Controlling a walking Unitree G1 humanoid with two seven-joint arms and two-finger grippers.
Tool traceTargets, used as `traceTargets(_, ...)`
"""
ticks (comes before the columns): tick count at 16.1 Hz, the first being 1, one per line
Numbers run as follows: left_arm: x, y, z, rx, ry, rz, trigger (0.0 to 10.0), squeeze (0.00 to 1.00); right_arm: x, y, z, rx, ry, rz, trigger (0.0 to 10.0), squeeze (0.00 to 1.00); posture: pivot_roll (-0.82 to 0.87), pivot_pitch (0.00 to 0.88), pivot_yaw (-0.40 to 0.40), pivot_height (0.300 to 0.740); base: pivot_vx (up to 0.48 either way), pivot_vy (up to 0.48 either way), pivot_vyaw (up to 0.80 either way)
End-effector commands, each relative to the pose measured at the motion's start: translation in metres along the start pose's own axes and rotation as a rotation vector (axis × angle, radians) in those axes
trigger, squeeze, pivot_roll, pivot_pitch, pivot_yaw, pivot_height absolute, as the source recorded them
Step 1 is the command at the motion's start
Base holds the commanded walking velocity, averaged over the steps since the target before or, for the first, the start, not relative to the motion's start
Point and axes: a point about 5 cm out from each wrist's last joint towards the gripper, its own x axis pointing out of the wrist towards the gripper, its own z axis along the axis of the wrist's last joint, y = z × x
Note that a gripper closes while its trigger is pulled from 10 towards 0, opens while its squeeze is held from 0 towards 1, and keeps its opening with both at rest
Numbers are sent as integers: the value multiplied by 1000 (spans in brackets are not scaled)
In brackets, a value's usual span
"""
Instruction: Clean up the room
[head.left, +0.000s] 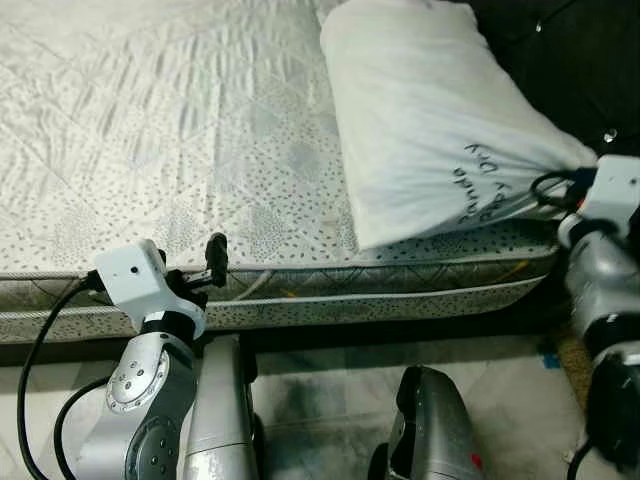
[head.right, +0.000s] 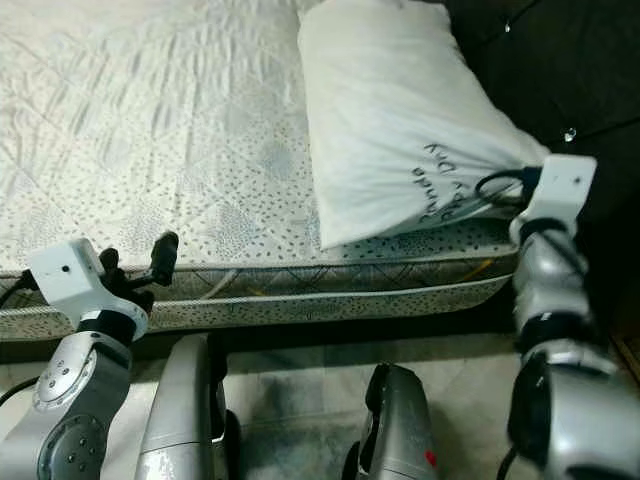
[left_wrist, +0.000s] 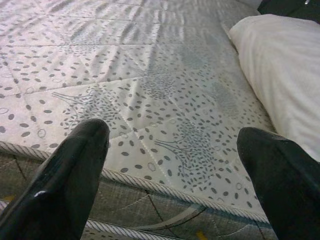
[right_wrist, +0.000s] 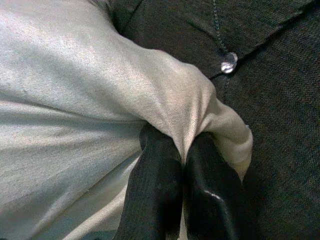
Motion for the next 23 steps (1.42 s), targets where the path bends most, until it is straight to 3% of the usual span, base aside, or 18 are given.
traceTargets(1, 0, 1, -1, 2, 3, -4, 10000, 0, -4, -8, 3, 40, -49, -33, 0, 0, 58, 107, -55, 525, 0, 0, 0)
traceTargets(6, 0, 2, -3, 5, 10, -15, 10000, 0, -56, 33, -20, 83, -16, 114, 0, 0, 53, 107, -46, 525, 0, 0, 0)
traceTargets(8, 0, 1, -3, 6, 11, -18, 10000, 0, -61, 36, -21, 90, -7, 123, 0, 0, 53, 106, -46, 525, 0, 0, 0)
traceTargets(11, 2, 1, -3, 9, 11, -24, 10000, 0, -75, 54, -21, 104, 45, 180, 0, 0, 55, 101, -44, 525, 0, 0, 0)
traceTargets(12, 2, 1, -3, 10, 10, -24, 10000, 0, -77, 62, -20, 86, 64, 220, 9451, 0, 57, 100, -45, 525, 0, 0, 0)
traceTargets(13, 2, 1, -3, 10, 10, -25, 10000, 0, -77, 66, -20, 78, 69, 247, 10000, 0, 58, 98, -46, 525, 0, 0, 0)
traceTargets(18, 4, 2, -3, 14, 7, -23, 10000, 0, -76, 92, -14, 45, 88, 371, 10000, 0, 60, 89, -52, 525, 0, 0, 0)
traceTargets(20, 3, 3, -3, 14, 5, -19, 10000, 0, -65, 105, -8, 33, 65, 408, 10000, 0, 62, 86, -56, 525, 0, 0, 0)
traceTargets(23, 1, 1, -3, 11, 6, -19, 10000, 0, -37, 113, 3, 9, 38, 426, 10000, 0, 65, 96, -61, 525, 0, 0, 0)
